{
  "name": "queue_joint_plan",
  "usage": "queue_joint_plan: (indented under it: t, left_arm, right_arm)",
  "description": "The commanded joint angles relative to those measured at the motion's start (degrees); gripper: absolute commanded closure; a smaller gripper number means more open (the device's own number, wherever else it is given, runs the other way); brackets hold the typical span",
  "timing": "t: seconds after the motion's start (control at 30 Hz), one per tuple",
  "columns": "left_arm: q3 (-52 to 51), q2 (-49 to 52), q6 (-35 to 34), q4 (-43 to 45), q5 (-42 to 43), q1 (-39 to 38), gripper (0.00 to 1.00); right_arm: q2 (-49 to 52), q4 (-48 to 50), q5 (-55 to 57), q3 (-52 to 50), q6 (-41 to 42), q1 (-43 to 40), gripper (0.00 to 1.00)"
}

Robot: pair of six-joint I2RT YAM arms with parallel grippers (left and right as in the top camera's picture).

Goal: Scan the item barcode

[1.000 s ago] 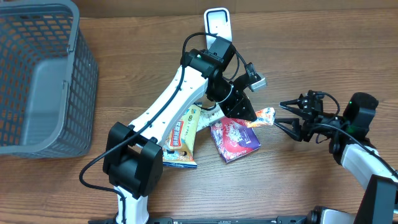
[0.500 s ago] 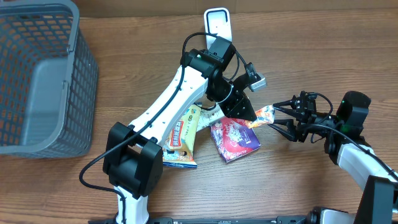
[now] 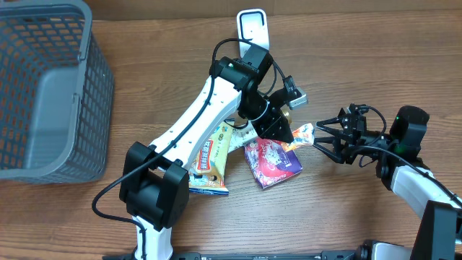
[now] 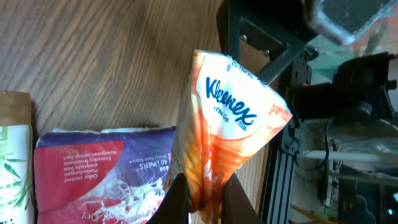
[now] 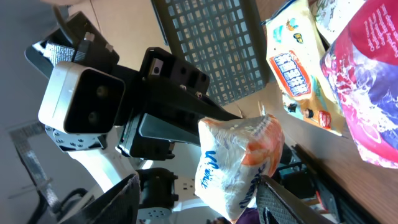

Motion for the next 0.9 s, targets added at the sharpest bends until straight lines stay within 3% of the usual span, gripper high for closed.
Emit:
queue_joint_plan:
  t: [0.0,0.07,0.2,0.57,0.87]
  left_arm:
    - [0.33,-1.29,4.04,-1.44,-0.9,-0.11,0.96]
    - [0.96,-1.53,4.04,-2.34,-2.99,-0.13,0.96]
    - [3.02,-1.62,4.02,-4.24,-6.25,-0.13,0.96]
    - [12.31,-1.62,4.0,-5.22,-7.06,0.26,0.96]
    - [12.92,-1.62,5.33,-10.67,-7.45,-0.17,0.96]
  right_arm:
    - [0.24,0.35,-1.81,0.74,-2.95,0.28,0.36]
    - [0.24,-0.35,-1.86,0.74,-2.95,0.39,0.36]
    - [0.24,-0.5,-1.81,0.74,-2.95,1.79,0.24]
    - [0.33,-5.95,1.05,0.44,-5.77,4.35,0.28]
    - [0.55,-5.31,4.55,0.44,-7.28,4.35,0.28]
